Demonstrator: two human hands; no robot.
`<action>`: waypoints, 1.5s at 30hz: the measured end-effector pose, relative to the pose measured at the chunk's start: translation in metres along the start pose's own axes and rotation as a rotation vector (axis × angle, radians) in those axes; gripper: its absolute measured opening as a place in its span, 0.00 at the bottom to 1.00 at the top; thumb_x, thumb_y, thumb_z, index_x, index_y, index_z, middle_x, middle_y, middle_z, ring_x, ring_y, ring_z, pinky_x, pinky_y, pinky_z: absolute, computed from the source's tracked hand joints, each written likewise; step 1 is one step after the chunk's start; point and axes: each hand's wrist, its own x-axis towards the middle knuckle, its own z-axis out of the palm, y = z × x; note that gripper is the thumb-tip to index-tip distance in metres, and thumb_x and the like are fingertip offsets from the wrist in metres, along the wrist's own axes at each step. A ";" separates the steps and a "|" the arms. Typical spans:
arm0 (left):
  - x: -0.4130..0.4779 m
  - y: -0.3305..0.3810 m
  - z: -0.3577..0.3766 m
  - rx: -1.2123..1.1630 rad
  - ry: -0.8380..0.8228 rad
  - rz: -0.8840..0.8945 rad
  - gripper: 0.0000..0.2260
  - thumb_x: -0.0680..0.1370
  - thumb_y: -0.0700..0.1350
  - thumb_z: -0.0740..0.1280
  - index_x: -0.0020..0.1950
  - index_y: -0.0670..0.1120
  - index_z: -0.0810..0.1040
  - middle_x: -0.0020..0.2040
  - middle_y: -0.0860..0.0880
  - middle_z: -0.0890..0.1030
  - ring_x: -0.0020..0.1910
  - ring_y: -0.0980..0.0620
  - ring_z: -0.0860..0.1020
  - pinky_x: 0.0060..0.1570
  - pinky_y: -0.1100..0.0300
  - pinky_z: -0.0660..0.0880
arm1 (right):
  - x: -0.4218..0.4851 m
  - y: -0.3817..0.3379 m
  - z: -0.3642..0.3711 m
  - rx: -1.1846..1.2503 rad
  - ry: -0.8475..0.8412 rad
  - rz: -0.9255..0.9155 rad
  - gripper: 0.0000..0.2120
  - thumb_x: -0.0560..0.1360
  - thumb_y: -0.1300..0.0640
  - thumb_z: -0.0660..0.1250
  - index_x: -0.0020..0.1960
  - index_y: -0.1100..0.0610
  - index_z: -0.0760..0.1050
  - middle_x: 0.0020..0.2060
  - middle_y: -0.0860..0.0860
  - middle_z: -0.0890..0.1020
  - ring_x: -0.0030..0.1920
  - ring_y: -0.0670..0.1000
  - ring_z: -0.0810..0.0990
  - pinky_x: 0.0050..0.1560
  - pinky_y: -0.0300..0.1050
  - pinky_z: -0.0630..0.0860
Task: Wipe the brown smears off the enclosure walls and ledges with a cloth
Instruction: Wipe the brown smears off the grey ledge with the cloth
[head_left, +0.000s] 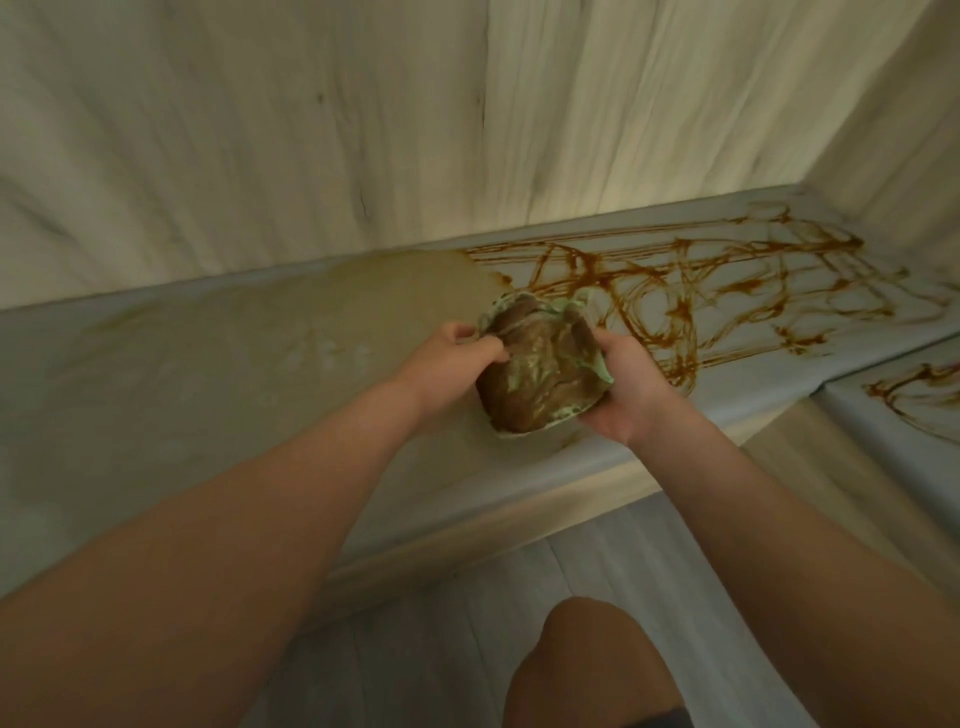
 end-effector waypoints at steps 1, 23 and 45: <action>-0.001 0.001 0.000 -0.083 -0.040 -0.045 0.27 0.72 0.51 0.75 0.68 0.47 0.73 0.61 0.46 0.81 0.57 0.48 0.81 0.59 0.51 0.78 | -0.002 -0.001 0.001 0.054 -0.005 0.034 0.23 0.86 0.51 0.52 0.67 0.65 0.77 0.61 0.63 0.83 0.60 0.61 0.84 0.60 0.56 0.79; -0.007 0.010 0.026 -0.040 -0.027 0.089 0.07 0.80 0.48 0.73 0.53 0.46 0.79 0.52 0.44 0.85 0.48 0.51 0.84 0.42 0.58 0.83 | -0.006 0.004 0.005 -0.192 -0.104 -0.025 0.32 0.86 0.41 0.46 0.70 0.62 0.77 0.62 0.60 0.83 0.62 0.56 0.81 0.63 0.50 0.77; 0.042 -0.015 -0.037 -0.376 0.299 0.005 0.15 0.77 0.48 0.64 0.56 0.42 0.84 0.51 0.43 0.87 0.51 0.42 0.85 0.56 0.37 0.82 | 0.018 -0.009 0.021 -0.193 0.169 -0.223 0.12 0.80 0.66 0.57 0.52 0.63 0.80 0.44 0.59 0.82 0.43 0.53 0.81 0.40 0.48 0.80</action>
